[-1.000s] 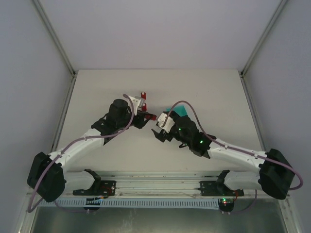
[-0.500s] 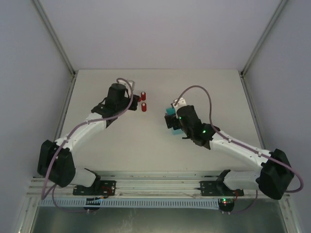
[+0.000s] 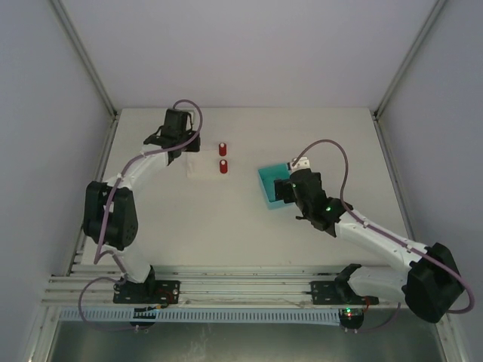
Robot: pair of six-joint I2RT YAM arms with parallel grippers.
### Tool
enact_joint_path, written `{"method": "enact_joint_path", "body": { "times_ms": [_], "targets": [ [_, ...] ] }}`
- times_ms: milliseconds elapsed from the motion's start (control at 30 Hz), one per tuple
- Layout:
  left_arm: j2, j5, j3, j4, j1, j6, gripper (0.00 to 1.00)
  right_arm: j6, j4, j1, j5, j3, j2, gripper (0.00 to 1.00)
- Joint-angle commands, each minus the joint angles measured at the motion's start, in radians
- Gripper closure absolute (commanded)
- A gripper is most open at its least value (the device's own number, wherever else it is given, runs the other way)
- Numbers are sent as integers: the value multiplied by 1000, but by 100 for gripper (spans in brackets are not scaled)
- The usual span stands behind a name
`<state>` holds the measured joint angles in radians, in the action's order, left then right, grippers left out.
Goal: Install the large spring
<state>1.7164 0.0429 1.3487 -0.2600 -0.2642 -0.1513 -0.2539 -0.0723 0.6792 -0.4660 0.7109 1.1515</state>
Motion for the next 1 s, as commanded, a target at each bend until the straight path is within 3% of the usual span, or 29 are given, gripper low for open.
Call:
{"method": "enact_joint_path", "body": {
  "times_ms": [0,400,967],
  "targets": [
    [44,29,91,-76,2,39,100,-14,24,-3,-17,-8,0,1],
    [158,105,202,-165,26,50,100,-15,15,-1,-19,-1,11,1],
    [250,90,296,-181,49,58,100,-16,14,-1,-25,-11,-23,1]
  ]
}}
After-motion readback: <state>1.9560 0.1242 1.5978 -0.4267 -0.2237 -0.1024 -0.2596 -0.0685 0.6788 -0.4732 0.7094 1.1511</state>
